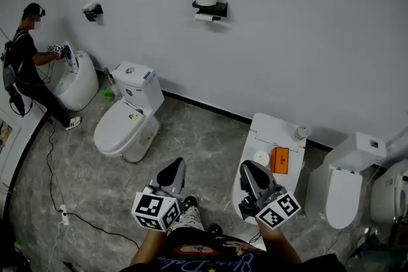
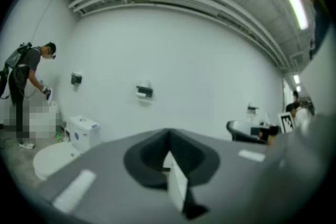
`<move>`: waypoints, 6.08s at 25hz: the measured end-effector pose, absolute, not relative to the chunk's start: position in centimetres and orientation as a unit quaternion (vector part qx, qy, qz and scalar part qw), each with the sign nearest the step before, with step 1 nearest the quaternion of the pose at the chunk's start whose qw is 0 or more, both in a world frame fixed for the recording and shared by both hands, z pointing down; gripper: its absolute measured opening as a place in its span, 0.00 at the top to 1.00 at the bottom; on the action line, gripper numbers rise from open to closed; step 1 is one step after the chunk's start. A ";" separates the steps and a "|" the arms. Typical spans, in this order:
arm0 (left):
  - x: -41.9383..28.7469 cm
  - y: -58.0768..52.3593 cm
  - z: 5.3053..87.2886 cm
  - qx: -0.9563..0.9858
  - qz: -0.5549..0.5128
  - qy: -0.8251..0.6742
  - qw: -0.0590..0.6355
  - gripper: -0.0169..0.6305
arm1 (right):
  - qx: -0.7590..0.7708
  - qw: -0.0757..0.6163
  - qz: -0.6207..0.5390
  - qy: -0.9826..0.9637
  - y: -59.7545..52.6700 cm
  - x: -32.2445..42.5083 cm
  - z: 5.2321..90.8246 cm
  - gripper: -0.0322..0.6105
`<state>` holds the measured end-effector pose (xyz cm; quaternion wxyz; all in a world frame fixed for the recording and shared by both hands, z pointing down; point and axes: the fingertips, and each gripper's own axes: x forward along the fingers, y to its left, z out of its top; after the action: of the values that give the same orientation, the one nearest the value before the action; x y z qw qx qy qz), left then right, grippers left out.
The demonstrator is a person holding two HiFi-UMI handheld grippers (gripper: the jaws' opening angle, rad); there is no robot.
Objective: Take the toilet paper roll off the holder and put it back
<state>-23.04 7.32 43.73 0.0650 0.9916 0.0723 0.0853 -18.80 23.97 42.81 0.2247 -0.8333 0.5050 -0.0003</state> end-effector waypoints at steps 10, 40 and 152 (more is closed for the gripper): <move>-9.9 -0.4 45.7 0.990 0.067 0.099 0.076 0.98 | -0.849 0.215 -0.013 0.483 17.0 -7.6 45.5 0.91; 24.3 -13.8 40.0 0.972 0.054 0.221 0.055 0.98 | -0.801 0.051 0.011 0.596 -4.0 28.3 32.3 0.72; 19.6 -22.4 40.9 0.989 0.048 0.093 0.103 0.98 | -0.790 -0.349 -0.120 0.489 -10.2 47.6 24.2 0.61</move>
<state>19.61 -22.44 40.87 0.1027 0.9892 0.0929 0.0482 47.64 -10.18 24.17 -0.3486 -0.7905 0.4890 -0.1202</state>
